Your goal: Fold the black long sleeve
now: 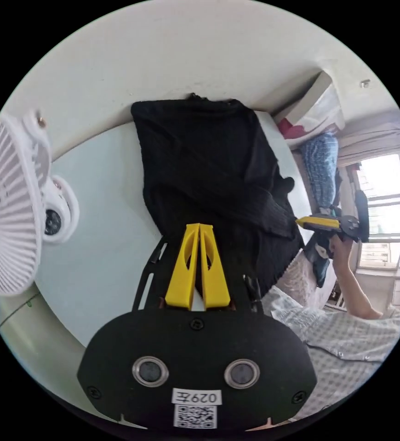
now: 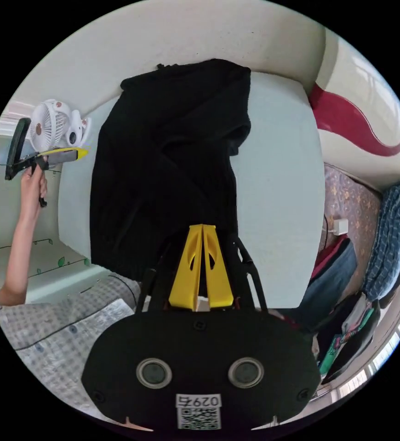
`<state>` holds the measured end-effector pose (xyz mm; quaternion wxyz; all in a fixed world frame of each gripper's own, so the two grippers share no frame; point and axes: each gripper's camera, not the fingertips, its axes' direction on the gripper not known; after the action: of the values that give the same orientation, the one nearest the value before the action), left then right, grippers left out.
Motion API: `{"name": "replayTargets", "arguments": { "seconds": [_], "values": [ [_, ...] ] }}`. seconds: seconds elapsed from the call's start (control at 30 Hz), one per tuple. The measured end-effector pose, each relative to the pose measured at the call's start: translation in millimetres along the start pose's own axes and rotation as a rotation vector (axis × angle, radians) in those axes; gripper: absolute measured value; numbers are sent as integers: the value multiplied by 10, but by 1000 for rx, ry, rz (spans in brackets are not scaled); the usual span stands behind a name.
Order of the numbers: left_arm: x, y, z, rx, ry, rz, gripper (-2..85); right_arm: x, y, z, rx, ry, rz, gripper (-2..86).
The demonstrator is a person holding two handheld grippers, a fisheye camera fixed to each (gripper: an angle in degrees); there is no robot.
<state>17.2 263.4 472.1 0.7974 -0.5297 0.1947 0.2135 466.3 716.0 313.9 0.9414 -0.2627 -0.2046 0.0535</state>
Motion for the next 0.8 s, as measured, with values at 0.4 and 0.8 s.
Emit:
{"name": "replayTargets", "arguments": {
  "seconds": [0.4,0.8],
  "values": [
    [-628,1570,453,-177,283,-183,114,1172,638,-190,5,-287,283,102],
    [-946,1797,534,-159,310,-283,2,1352,361,-376,-188,-245,175,15]
  ]
}}
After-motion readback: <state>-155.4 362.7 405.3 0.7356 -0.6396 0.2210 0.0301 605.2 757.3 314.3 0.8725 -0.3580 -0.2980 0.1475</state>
